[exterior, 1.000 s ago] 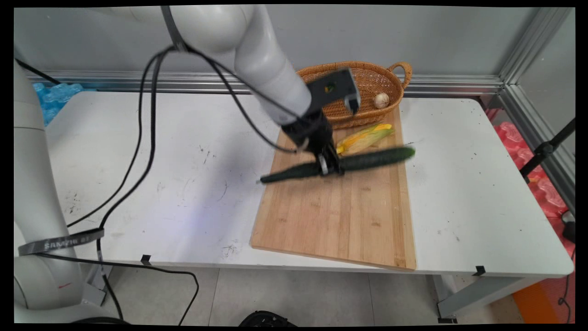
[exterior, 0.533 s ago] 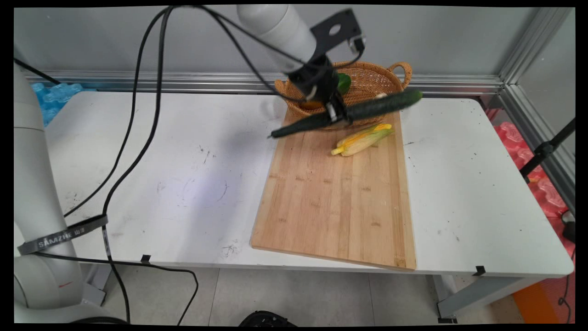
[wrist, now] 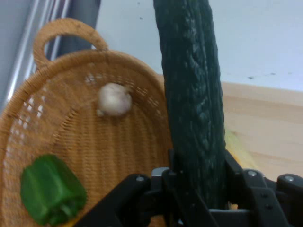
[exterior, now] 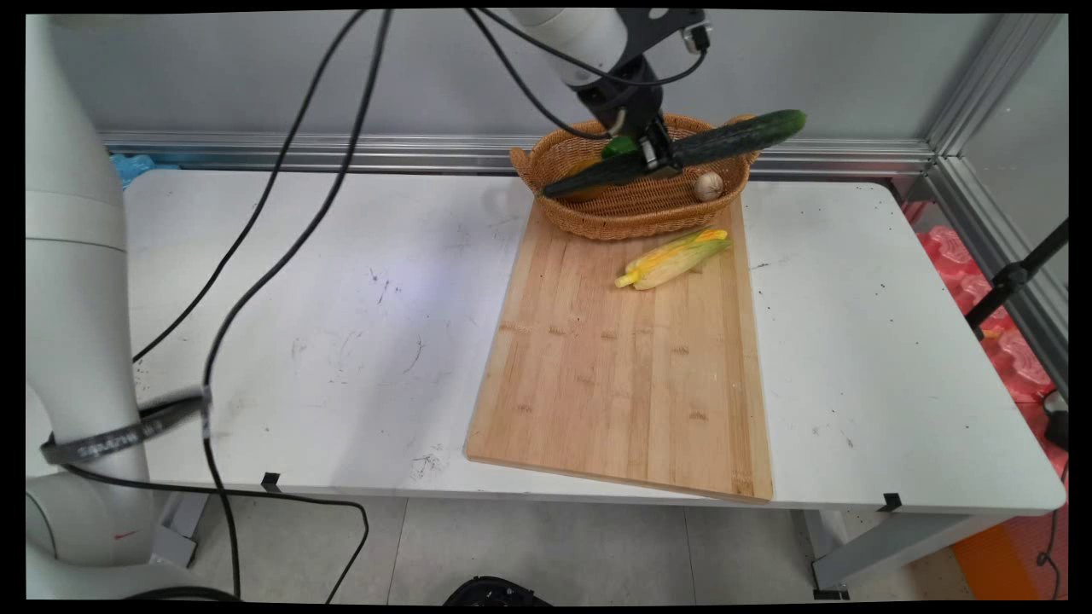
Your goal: Place the picked object in the vegetable basket
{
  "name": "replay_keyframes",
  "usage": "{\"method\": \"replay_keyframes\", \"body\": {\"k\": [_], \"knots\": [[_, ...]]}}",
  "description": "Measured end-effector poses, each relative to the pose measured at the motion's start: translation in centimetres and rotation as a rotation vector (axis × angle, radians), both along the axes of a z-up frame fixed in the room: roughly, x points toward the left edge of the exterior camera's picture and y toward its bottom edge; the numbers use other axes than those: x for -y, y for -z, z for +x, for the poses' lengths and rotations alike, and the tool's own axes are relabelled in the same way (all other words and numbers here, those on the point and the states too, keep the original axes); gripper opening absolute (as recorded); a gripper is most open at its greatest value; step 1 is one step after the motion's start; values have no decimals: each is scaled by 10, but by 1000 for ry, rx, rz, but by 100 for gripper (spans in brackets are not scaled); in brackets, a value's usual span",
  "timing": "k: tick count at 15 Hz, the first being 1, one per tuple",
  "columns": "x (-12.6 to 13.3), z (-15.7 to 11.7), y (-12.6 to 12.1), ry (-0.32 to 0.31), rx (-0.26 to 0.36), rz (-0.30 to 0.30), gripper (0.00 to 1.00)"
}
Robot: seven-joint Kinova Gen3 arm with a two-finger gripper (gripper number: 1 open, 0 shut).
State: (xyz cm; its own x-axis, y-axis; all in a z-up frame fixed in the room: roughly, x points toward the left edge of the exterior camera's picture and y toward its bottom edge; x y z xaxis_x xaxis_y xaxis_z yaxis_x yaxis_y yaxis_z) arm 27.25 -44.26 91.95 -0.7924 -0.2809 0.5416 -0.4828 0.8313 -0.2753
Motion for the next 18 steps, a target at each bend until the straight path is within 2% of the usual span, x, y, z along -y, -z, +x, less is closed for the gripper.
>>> {"method": "replay_keyframes", "body": {"k": [6, 10, 18], "knots": [[53, -8, 25, 24, 14, -27, 0], [81, -10, 48, 39, 21, -21, 0], [111, -7, 87, 39, 21, 17, 0]]}}
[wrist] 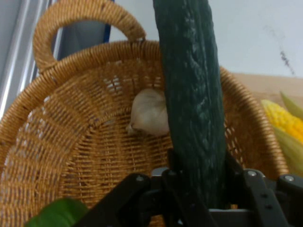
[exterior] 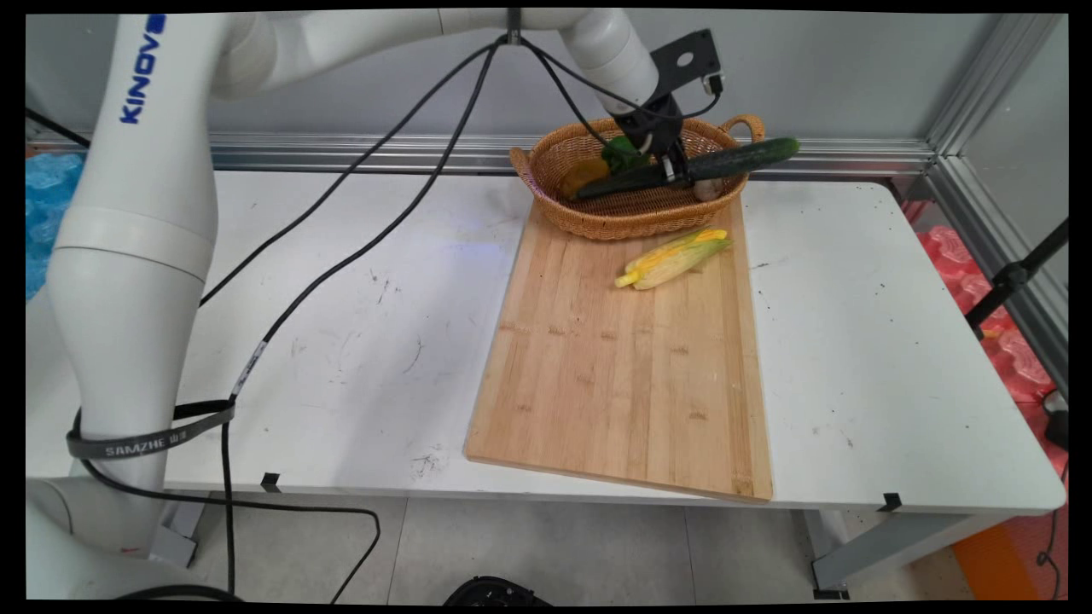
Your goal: Place the picked object in the vegetable basket
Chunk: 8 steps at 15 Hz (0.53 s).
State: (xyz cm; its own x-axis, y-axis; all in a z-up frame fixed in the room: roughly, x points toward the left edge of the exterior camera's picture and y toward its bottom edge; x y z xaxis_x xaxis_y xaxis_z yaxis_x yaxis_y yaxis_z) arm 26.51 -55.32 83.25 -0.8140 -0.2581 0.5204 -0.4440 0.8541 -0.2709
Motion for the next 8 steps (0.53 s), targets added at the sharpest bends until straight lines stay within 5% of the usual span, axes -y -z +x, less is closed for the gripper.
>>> {"method": "replay_keyframes", "body": {"k": [7, 8], "knots": [[12, 11, 23, -16, 1, 33, 0], [12, 12, 25, -15, 1, 37, 100]]}}
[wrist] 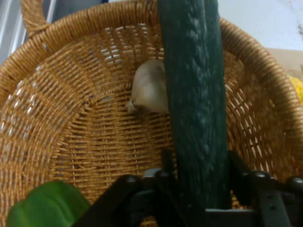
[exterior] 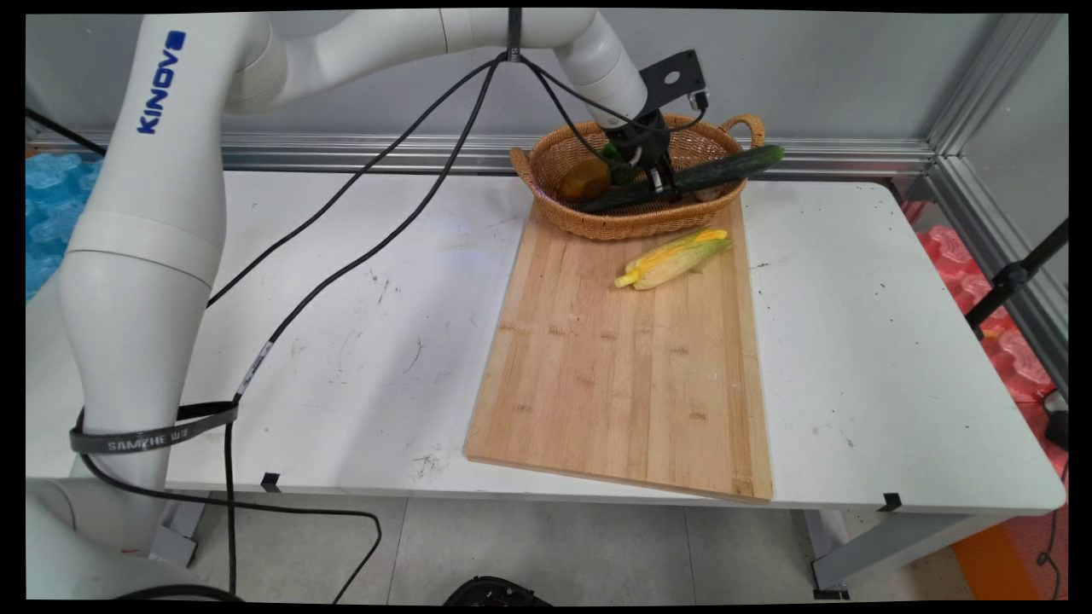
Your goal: Place the picked object in the vegetable basket
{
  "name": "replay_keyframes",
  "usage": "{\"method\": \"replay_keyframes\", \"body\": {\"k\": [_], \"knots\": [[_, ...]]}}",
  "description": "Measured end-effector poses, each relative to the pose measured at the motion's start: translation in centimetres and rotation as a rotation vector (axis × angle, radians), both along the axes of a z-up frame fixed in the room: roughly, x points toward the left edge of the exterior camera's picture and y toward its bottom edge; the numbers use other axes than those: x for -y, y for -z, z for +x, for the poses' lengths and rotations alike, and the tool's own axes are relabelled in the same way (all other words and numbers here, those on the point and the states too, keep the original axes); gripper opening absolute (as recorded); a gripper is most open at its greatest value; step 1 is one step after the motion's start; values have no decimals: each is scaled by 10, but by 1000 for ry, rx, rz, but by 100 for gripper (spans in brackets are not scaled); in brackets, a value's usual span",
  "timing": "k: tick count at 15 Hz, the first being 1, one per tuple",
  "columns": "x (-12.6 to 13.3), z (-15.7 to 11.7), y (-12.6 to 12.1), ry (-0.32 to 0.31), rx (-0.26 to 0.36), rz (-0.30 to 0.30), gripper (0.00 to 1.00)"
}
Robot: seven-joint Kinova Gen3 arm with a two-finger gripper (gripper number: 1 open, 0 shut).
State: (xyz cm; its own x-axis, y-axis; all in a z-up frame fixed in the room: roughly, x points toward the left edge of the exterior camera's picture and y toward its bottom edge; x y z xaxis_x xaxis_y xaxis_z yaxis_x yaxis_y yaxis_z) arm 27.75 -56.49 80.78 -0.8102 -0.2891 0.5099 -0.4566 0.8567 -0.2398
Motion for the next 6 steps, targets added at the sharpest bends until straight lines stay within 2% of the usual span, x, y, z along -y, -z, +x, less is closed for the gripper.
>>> {"method": "replay_keyframes", "body": {"k": [3, 6], "knots": [[-2, 3, -1, 11, -2, 6, 100], [-9, 9, -12, 25, -5, 2, 100]]}}
